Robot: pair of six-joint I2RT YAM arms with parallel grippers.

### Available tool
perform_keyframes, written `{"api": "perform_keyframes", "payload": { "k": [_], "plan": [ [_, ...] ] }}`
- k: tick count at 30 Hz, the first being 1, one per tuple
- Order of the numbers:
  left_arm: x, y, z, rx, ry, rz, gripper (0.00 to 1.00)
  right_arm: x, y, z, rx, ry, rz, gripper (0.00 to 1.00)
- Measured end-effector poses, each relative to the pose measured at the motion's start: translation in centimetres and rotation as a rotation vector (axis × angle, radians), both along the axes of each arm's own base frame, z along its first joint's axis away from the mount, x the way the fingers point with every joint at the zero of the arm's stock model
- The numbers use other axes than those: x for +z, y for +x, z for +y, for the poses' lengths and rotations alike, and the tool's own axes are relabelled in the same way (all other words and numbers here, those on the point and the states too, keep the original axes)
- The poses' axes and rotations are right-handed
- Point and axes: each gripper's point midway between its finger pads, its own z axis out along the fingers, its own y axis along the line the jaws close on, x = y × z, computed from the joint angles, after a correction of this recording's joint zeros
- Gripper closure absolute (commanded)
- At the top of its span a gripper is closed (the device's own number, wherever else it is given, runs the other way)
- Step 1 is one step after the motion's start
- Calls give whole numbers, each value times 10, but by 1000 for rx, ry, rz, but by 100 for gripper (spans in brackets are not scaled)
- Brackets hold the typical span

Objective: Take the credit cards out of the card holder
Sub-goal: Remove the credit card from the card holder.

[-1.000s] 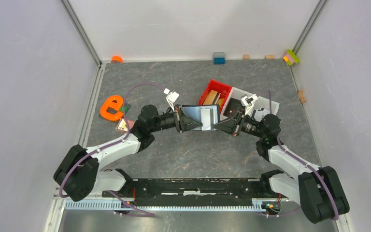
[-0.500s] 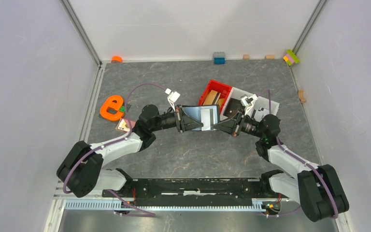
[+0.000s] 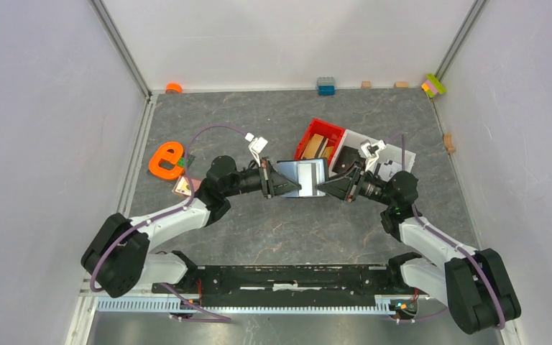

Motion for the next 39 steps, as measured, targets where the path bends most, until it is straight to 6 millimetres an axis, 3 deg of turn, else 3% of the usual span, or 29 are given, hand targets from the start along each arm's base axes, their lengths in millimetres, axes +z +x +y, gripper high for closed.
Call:
{"api": "perform_keyframes", "payload": {
  "k": [3, 7, 27, 29, 35, 37, 39],
  "plan": [
    [-4, 0, 0, -2, 9, 11, 98, 5, 0, -1, -8, 5, -24, 85],
    [-5, 0, 0, -1, 11, 14, 98, 6, 1, -1, -17, 7, -28, 93],
    [-9, 8, 3, 43, 28, 26, 98, -4, 3, -10, -49, 12, 21, 94],
    [-8, 8, 3, 43, 28, 25, 89, -3, 3, -10, -49, 14, 21, 94],
    [-12, 8, 2, 33, 33, 33, 49, 0, 3, -9, -41, 31, 21, 94],
    [-16, 8, 1, 25, 38, 45, 50, -1, 2, -9, -36, 37, 28, 93],
    [-18, 7, 0, 16, 38, 51, 58, -2, 1, -8, -32, 43, 38, 93]
  ]
}}
